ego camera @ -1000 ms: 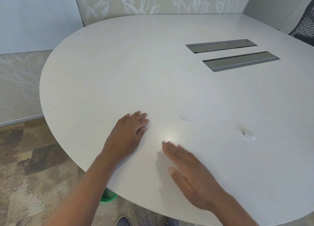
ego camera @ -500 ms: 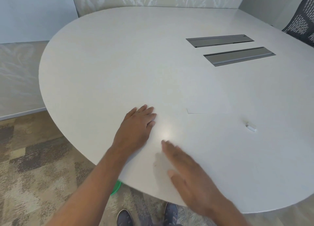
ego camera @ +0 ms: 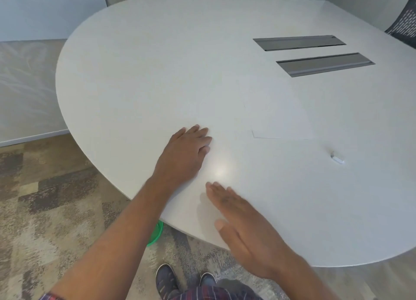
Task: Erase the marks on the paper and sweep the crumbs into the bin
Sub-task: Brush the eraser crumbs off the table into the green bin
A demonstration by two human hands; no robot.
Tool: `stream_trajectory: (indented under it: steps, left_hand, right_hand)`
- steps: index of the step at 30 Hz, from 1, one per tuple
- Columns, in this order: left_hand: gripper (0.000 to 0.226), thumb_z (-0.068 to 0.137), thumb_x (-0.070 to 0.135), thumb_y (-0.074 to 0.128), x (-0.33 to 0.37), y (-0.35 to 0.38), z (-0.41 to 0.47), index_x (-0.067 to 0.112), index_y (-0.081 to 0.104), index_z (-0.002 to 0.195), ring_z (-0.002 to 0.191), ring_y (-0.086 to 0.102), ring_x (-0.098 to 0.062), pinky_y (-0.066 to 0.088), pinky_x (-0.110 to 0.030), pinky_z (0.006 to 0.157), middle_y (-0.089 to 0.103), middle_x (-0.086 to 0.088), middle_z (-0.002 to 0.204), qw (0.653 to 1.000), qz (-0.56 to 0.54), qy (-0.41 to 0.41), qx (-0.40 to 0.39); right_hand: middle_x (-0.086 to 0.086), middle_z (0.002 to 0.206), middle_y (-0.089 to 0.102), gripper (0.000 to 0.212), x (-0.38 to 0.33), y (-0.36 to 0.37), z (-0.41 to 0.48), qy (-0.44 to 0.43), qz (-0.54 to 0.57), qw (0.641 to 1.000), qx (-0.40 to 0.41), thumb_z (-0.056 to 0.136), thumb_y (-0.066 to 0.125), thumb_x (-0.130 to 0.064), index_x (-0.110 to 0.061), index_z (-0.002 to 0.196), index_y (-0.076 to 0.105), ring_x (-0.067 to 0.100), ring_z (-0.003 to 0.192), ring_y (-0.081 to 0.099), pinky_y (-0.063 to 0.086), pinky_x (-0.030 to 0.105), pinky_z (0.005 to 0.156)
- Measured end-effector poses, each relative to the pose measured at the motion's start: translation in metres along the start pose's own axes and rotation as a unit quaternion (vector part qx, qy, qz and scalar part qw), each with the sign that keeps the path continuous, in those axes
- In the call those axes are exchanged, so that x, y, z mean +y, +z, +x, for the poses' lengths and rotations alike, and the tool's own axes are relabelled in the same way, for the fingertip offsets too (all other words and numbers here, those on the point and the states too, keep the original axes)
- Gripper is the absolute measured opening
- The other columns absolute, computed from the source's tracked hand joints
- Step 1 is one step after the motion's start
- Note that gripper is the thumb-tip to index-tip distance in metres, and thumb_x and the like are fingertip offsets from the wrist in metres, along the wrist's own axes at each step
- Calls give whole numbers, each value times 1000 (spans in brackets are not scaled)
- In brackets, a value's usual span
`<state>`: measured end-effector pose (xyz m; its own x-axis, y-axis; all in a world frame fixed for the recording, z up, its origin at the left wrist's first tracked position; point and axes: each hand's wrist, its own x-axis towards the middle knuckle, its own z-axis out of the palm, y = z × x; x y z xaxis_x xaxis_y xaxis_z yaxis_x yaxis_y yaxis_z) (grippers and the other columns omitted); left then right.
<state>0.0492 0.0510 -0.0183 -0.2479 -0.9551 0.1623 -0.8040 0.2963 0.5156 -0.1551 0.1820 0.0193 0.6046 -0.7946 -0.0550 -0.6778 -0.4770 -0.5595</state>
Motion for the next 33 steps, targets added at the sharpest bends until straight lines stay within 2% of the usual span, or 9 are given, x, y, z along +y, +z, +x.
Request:
stream_trajectory:
  steps: [4, 10, 13, 17, 21, 25, 27, 30, 33]
  left_hand:
    - [26, 109, 17, 42, 6, 4, 0, 19, 67, 116, 153, 31, -6, 15, -28, 125, 57, 12, 150, 1000, 1, -8, 15]
    - [29, 108, 18, 51, 5, 4, -1, 26, 71, 128, 154, 35, -6, 23, -38, 129, 53, 12, 157, 999, -27, -12, 29]
    - [30, 108, 19, 53, 5, 5, -3, 26, 71, 131, 152, 37, -5, 24, -37, 129, 55, 11, 156, 999, -18, -16, 40]
    - [27, 105, 16, 56, 10, 4, -3, 25, 75, 122, 146, 42, 0, 26, -37, 128, 62, 14, 148, 997, -16, -36, 64]
    - [24, 105, 18, 58, 8, 4, 3, 26, 77, 116, 146, 45, -2, 29, -32, 124, 65, 11, 145, 997, -18, -32, 61]
    - [18, 103, 12, 55, 11, 0, 4, 11, 71, 97, 128, 60, -14, 43, -34, 112, 73, -7, 113, 998, 4, -8, 54]
    - [18, 102, 11, 55, 14, -2, 4, 13, 70, 94, 120, 62, -12, 46, -33, 104, 74, -1, 108, 997, 7, 2, 71]
    - [22, 98, 11, 59, 11, -3, -1, 15, 76, 112, 125, 65, -16, 48, -32, 108, 76, 5, 124, 997, -7, -6, 80]
    - [34, 93, 18, 63, 11, -9, -3, 17, 75, 125, 126, 67, -16, 50, -35, 111, 75, 1, 129, 987, -133, -68, 65]
  right_hand:
    - [-5, 171, 22, 61, 32, -20, -5, 60, -48, 994, 73, 108, 25, -40, -14, 164, 24, 1, 158, 9, 6, 27, 129]
    - [2, 173, 13, 66, 27, -1, -11, 8, -98, 995, -22, 106, 21, -43, -13, 165, 14, 12, 160, 1, -1, 34, 129]
    - [0, 174, 12, 65, 24, 7, -10, -32, -39, 999, -19, 106, 25, -39, -14, 165, 13, 8, 160, -2, 0, 35, 130]
    - [-7, 171, 14, 65, 34, 3, -10, 15, 58, 996, 71, 104, 23, -38, -17, 165, 16, 0, 158, 0, 1, 29, 129]
    - [2, 173, 18, 70, 26, 11, -6, -3, -69, 998, 13, 101, 15, -41, -13, 165, 9, 13, 160, 1, 2, 38, 130]
    - [-16, 170, 11, 65, 22, 5, -8, -8, 55, 997, 52, 103, 22, -42, -28, 165, 9, -17, 150, -9, -4, 17, 125]
    - [-20, 169, 17, 65, 28, 2, -12, 37, 148, 981, 123, 104, 33, -40, -33, 165, 13, -13, 152, 6, 9, 19, 126]
    - [-17, 166, 31, 65, 30, 5, -11, 75, 186, 965, 170, 102, 38, -41, -28, 164, 21, -3, 151, 28, 24, 20, 122]
    - [-8, 161, 42, 64, 31, 8, 0, 84, 176, 960, 201, 102, 42, -43, -21, 161, 32, 3, 146, 40, 29, 21, 120]
